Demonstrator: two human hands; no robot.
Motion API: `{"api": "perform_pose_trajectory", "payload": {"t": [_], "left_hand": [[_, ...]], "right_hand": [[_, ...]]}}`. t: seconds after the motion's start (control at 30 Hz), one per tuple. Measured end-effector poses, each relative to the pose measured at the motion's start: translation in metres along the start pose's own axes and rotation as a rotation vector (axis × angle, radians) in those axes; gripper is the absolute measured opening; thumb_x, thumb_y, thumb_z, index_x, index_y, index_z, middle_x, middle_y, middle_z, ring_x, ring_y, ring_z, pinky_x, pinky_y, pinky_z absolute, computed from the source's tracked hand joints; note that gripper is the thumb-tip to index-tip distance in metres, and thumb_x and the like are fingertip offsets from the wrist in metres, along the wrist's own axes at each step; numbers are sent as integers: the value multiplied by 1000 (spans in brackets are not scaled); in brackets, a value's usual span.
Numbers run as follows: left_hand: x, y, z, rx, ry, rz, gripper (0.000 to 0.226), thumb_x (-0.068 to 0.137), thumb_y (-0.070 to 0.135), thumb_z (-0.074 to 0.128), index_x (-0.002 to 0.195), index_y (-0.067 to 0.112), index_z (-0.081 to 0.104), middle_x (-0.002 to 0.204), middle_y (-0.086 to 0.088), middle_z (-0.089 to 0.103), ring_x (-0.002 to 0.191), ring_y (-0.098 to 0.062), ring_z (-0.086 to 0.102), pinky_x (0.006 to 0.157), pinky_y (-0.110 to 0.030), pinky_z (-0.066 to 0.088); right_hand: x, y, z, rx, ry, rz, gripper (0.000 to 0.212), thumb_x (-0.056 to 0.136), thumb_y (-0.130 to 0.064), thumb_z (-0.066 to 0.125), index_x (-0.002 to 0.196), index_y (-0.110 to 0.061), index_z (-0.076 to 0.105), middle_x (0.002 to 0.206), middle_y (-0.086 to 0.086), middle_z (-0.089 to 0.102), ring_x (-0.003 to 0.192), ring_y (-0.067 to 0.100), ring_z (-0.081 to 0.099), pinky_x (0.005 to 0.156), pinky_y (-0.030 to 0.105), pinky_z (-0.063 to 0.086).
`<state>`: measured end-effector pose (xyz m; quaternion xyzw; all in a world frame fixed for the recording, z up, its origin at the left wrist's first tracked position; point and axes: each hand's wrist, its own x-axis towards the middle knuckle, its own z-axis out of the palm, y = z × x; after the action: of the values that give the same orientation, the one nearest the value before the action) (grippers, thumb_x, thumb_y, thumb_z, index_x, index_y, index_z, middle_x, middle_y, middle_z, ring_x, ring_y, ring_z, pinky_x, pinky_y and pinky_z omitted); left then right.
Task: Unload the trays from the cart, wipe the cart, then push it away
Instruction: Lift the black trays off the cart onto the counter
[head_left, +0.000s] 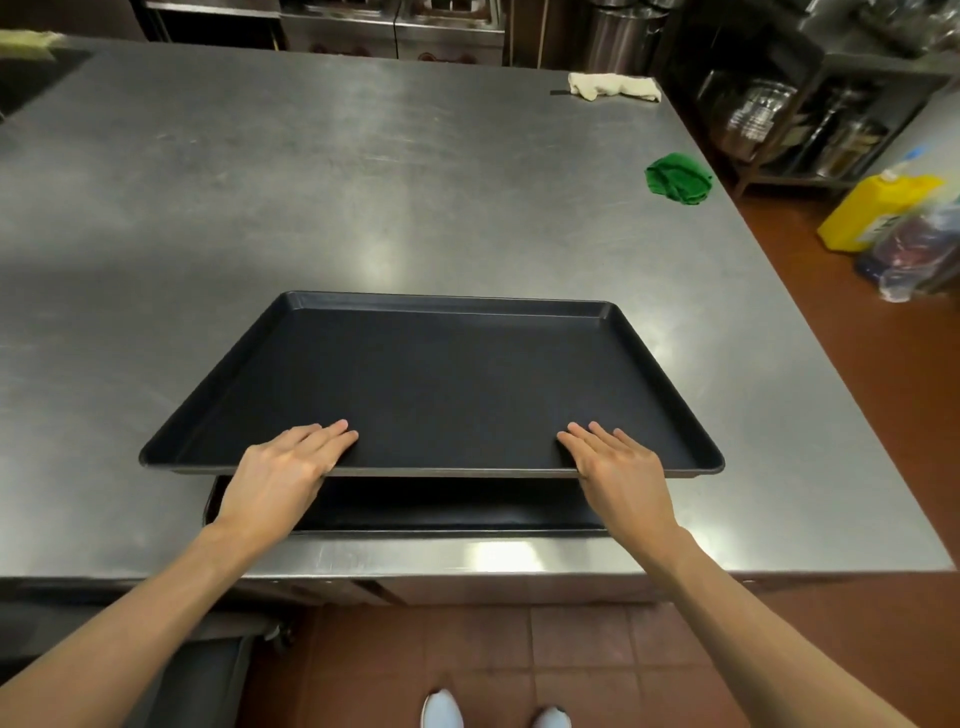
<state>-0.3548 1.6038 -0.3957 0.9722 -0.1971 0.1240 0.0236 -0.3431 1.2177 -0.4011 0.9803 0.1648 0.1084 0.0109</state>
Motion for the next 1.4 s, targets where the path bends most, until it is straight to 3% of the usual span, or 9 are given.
{"api": "perform_pose_trajectory", "payload": {"t": [0.2,0.33,0.4,0.53,0.9,1.1,1.17,1.27,1.4], "left_hand": [[-18,4,28,85,-124,55,71,49,6,94,117,10,71,116,-11,72,96,-31,72,66,-40,59],[-29,6,51,127,-175,90,61,61,15,90,118,6,70,116,-16,71,97,-35,71,66,-41,59],[-35,6,63,133,-164,127,42,89,32,59,122,7,67,119,-17,69,101,-35,70,70,-42,59],[-43,9,73,100,-153,161,77,104,40,1,120,5,68,120,-18,69,103,-35,69,73,-42,59],[-53,-2,81,-39,-215,9,61,92,52,34,120,10,70,129,-5,65,116,-22,64,68,-33,58],[-49,14,77,-25,-271,-119,55,88,45,40,115,8,71,126,-7,67,114,-24,65,65,-38,60],[-46,16,78,-74,-295,-197,42,94,36,48,116,10,71,130,-6,65,119,-24,61,76,-40,59],[-38,27,68,-317,-323,-377,32,95,19,56,125,12,65,137,-5,59,127,-24,53,99,-40,48],[-13,45,16,-677,-203,-624,25,95,21,57,119,16,66,119,-3,67,110,-20,62,95,-33,46]], "right_hand": [[-16,0,27,53,-119,-49,60,58,-45,92,106,-10,78,112,8,76,104,29,73,88,47,58],[-29,5,51,31,-235,-101,60,81,-57,52,108,-10,77,118,10,74,110,31,70,89,48,58],[-33,5,60,11,-303,-123,68,83,-59,38,113,-10,75,122,12,72,114,33,68,90,49,58],[-38,7,72,60,-315,-103,73,84,-64,36,117,-11,74,126,10,70,118,30,66,94,51,55],[-45,11,84,279,-418,42,118,72,-94,10,142,-10,54,156,6,41,148,22,33,119,35,17],[-43,8,71,308,-474,63,128,65,-98,-2,150,-13,43,163,2,29,153,17,19,123,34,12],[-41,5,61,336,-508,89,122,66,-96,6,150,-15,44,164,1,27,154,16,16,124,35,13],[-36,-7,41,510,-444,237,77,87,-70,47,141,-15,56,157,3,42,151,19,23,120,34,21],[-14,-22,-4,735,-313,371,39,95,-39,62,126,-15,65,140,1,58,133,18,49,110,29,36]]}}
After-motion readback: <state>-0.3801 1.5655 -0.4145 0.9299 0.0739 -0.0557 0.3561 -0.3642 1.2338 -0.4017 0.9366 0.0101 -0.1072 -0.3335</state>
